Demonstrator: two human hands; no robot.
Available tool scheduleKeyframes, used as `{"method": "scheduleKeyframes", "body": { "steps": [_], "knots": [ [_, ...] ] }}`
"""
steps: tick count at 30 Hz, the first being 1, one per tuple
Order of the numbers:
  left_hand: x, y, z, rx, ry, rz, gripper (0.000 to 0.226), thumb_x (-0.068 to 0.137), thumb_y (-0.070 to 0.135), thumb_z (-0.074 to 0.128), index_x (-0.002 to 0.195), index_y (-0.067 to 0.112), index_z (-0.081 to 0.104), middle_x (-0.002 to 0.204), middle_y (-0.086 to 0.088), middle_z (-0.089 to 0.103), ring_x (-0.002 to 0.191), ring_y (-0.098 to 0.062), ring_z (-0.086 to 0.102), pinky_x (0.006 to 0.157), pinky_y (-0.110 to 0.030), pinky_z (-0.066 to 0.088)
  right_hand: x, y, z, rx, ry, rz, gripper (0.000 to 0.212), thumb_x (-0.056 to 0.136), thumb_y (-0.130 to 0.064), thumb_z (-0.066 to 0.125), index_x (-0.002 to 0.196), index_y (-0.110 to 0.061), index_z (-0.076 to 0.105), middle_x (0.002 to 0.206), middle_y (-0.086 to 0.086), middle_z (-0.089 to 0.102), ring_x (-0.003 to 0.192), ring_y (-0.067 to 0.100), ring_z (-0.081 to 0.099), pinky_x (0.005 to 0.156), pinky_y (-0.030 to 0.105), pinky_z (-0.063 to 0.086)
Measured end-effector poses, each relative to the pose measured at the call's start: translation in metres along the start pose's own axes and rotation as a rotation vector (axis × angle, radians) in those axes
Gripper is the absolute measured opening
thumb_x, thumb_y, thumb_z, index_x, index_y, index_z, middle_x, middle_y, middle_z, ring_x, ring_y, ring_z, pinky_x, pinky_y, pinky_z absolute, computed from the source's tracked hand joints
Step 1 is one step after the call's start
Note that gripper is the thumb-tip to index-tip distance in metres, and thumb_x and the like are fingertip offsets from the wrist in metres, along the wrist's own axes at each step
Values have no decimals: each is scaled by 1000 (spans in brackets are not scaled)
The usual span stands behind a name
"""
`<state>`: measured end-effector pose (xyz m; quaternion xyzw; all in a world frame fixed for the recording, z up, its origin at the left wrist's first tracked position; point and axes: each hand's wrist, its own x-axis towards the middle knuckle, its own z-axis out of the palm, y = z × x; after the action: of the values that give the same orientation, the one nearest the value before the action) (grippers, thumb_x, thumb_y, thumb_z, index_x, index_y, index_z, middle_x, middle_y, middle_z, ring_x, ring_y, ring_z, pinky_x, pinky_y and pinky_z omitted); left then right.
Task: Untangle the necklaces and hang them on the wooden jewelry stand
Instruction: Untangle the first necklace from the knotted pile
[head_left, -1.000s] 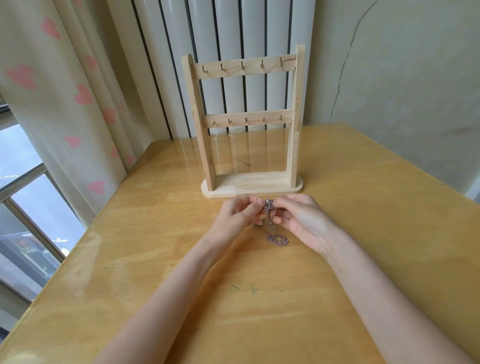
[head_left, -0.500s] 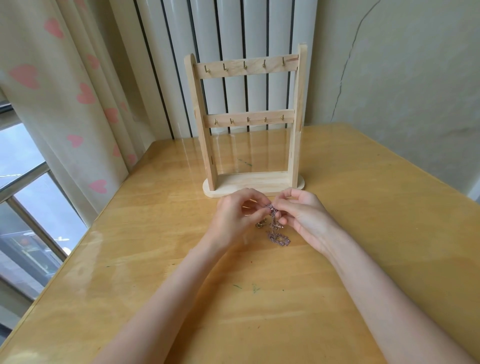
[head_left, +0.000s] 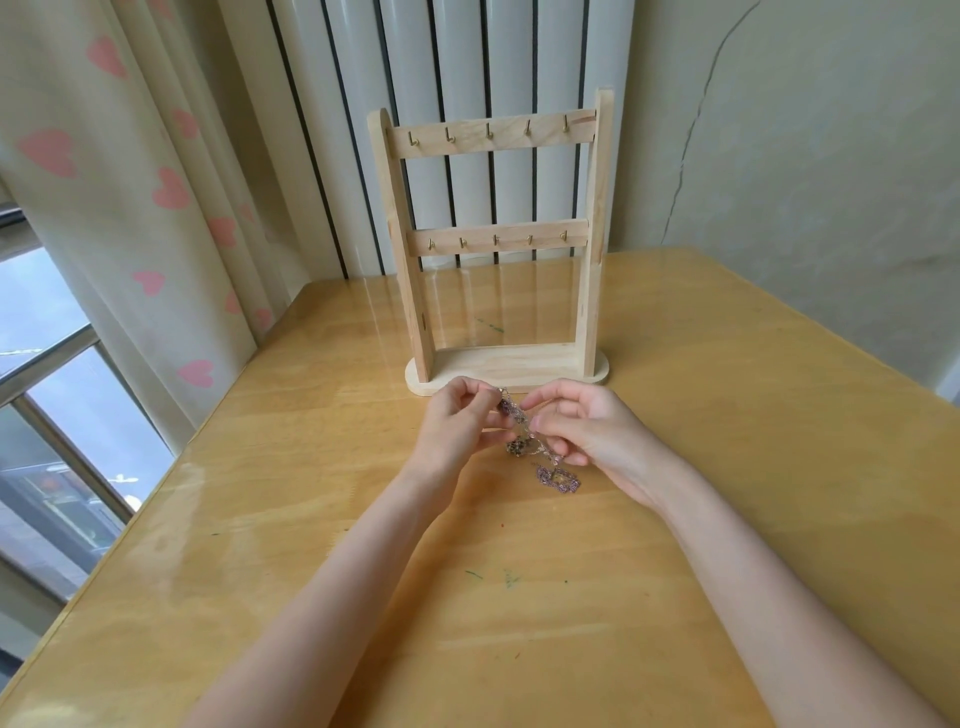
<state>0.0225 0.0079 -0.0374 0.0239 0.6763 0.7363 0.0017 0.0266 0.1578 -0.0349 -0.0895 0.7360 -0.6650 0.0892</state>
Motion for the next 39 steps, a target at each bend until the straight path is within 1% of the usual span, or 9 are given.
{"method": "scheduleKeyframes", "body": {
  "steps": [4, 11, 17, 23, 25, 27, 32, 36, 39],
  "knots": [
    [1, 1, 0, -39, 53, -9, 11, 94, 8, 46, 83, 8, 48, 72, -4, 54, 60, -9, 58, 64, -21, 56, -1, 1, 2, -119, -42, -13, 7, 85, -8, 64, 90, -13, 62, 68, 1, 65, 50, 0, 50, 46, 10, 35],
    [0, 2, -3, -103, 83, -41, 12, 93, 8, 46, 81, 10, 46, 76, -4, 51, 67, -12, 58, 70, -23, 58, 1, 2, -1, -127, 173, -101, 9, 87, -7, 61, 80, -5, 67, 69, 3, 67, 41, 3, 46, 40, 17, 32],
    [1, 3, -4, -217, -4, -110, 12, 95, 9, 43, 83, 8, 47, 93, -7, 62, 60, -11, 63, 85, -35, 55, -4, -3, 2, -70, 88, -61, 9, 88, -9, 59, 82, -7, 65, 67, 2, 60, 38, 4, 35, 37, 11, 26],
    [0, 3, -7, -229, -149, -206, 8, 91, 6, 54, 84, 10, 52, 87, -12, 68, 72, -16, 57, 68, -18, 56, -5, -3, -3, -37, 69, -16, 13, 89, -15, 58, 86, -7, 68, 56, -7, 49, 37, 1, 30, 37, 11, 24],
    [0, 3, -8, -250, -161, -212, 9, 87, 0, 57, 87, 9, 53, 85, -10, 68, 78, -18, 59, 68, -17, 55, -5, -3, -4, -32, 70, -3, 8, 84, -18, 66, 86, -10, 68, 61, -9, 59, 46, 0, 44, 43, 9, 34],
    [-1, 3, -9, -262, -172, -206, 14, 85, -5, 58, 90, 8, 54, 87, -9, 66, 77, -16, 64, 72, -18, 56, -2, -1, -5, -46, 87, -1, 9, 79, -16, 71, 86, -11, 67, 77, 0, 68, 67, 6, 58, 58, 9, 44],
    [0, 0, -9, -36, -135, -112, 21, 82, -6, 62, 87, 14, 59, 90, -3, 60, 77, -13, 62, 79, -21, 51, 1, 4, -3, -141, 98, 3, 6, 78, -16, 73, 81, -13, 69, 82, 14, 61, 74, 16, 53, 65, 19, 42],
    [-1, -1, -9, 92, -144, -19, 19, 80, -4, 65, 88, 12, 60, 87, -2, 61, 80, -15, 61, 90, -33, 49, 0, 3, -4, -92, 120, 4, 3, 80, -13, 70, 78, -11, 69, 61, -1, 57, 46, 3, 43, 43, 11, 33],
    [-1, -1, -8, 174, -153, 55, 17, 82, -5, 63, 89, 10, 59, 79, 0, 61, 68, -4, 61, 76, -21, 53, -1, 4, -4, -72, 150, 4, 7, 82, -11, 68, 78, -6, 69, 63, -1, 55, 50, 8, 41, 40, 17, 30]
  ]
}}
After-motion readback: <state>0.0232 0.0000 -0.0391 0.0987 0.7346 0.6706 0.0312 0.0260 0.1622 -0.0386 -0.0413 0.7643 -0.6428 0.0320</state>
